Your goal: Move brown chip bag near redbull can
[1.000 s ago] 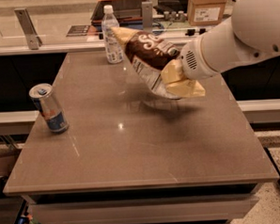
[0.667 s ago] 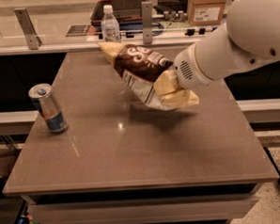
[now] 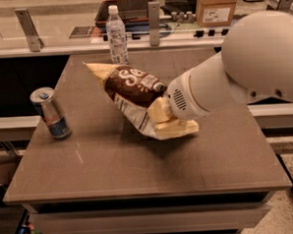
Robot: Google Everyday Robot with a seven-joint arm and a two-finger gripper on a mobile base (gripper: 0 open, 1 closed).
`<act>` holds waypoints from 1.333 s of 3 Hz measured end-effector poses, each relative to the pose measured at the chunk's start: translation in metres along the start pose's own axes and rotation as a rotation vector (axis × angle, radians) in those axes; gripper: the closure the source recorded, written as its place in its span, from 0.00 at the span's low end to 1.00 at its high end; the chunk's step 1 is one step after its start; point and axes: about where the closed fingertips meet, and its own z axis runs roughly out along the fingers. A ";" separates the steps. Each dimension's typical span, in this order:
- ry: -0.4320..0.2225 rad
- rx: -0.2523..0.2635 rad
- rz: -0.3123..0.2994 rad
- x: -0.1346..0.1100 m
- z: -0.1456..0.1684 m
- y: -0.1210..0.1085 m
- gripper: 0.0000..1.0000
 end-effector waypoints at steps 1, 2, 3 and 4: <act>0.003 0.001 0.009 0.003 0.002 0.001 1.00; 0.003 0.000 0.008 0.003 0.002 0.002 0.82; 0.003 -0.001 0.006 0.003 0.002 0.002 0.58; 0.003 -0.001 0.005 0.002 0.003 0.003 0.35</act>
Offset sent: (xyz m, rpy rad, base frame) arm -0.0013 0.0007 -0.0031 0.0023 0.0067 -0.0068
